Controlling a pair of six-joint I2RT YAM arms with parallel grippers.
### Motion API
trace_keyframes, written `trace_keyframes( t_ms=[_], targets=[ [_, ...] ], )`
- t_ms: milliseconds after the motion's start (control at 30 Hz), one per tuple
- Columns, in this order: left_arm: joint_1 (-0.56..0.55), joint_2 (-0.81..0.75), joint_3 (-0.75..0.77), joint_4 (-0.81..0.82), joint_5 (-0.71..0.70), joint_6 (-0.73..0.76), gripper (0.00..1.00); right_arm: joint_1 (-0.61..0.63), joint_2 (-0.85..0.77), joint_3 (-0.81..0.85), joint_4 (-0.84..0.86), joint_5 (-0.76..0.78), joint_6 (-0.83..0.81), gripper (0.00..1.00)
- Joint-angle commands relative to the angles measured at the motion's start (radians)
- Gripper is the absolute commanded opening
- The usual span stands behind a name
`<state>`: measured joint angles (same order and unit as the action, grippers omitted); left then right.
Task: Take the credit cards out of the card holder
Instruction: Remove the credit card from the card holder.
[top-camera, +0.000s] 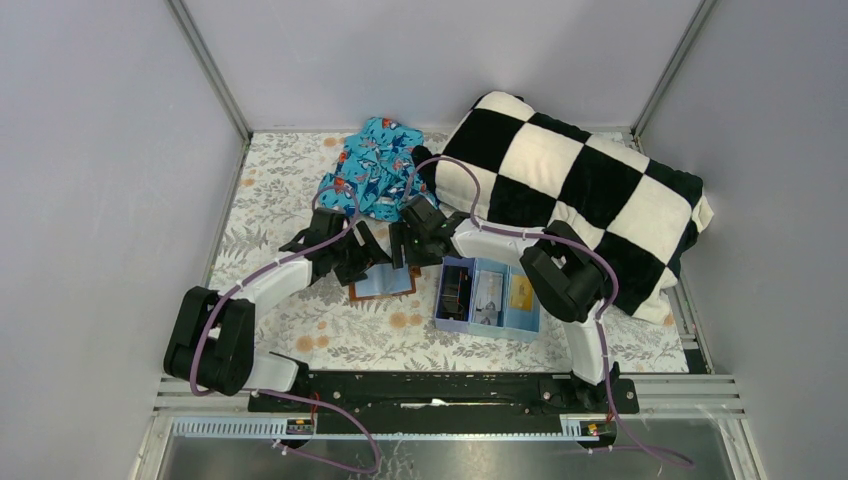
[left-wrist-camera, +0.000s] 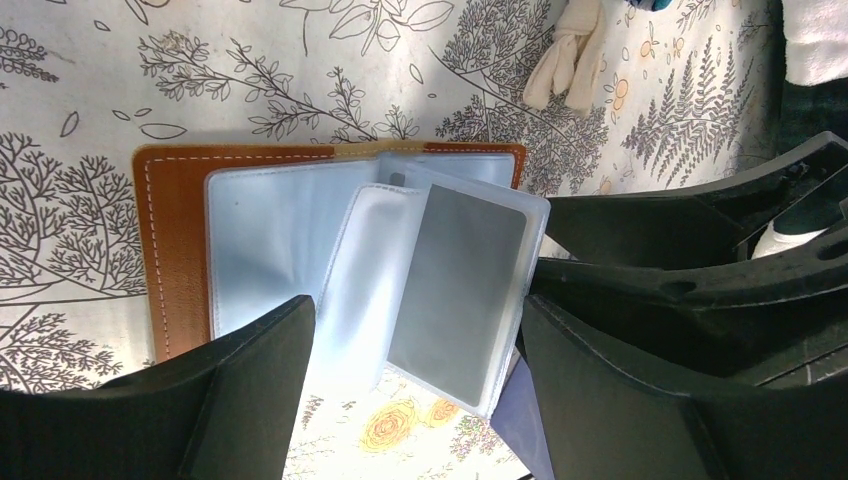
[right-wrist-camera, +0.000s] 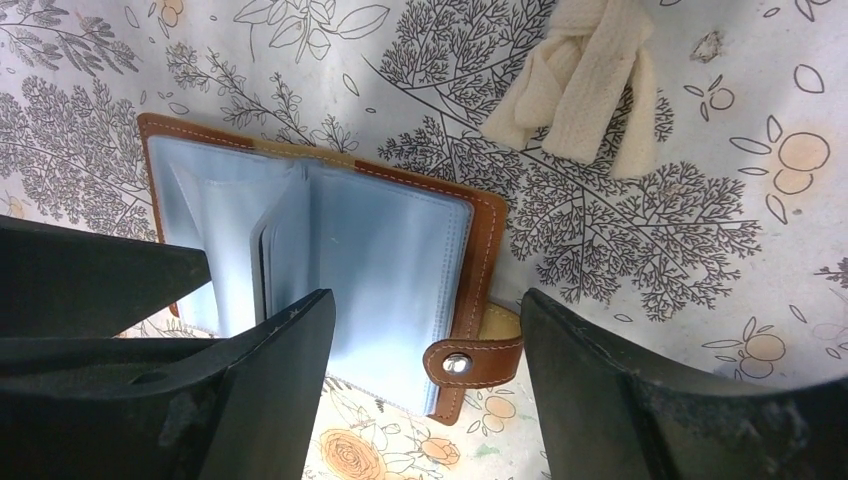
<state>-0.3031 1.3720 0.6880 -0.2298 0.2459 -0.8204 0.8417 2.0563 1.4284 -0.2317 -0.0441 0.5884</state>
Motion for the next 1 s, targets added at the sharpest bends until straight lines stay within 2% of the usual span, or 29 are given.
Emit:
trace_keyframes(
  t_ms=[0, 500, 733, 967],
  targets=[
    [-0.005, -0.006, 0.039, 0.019, -0.005, 0.015, 0.79, -0.020, -0.079, -0.008, -0.021, 0.036, -0.011, 0.76],
    [-0.005, -0.031, 0.030, -0.011, -0.051, 0.021, 0.64, -0.052, -0.143, -0.029, -0.015, 0.047, -0.016, 0.77],
    [-0.004, -0.087, 0.042, -0.097, -0.111, 0.051, 0.63, -0.051, -0.141, -0.040, 0.021, -0.028, -0.001, 0.77],
    [0.009, -0.183, 0.035, -0.203, -0.178, 0.073, 0.62, -0.050, -0.143, -0.033, 0.025, -0.034, -0.001, 0.77]
  ],
)
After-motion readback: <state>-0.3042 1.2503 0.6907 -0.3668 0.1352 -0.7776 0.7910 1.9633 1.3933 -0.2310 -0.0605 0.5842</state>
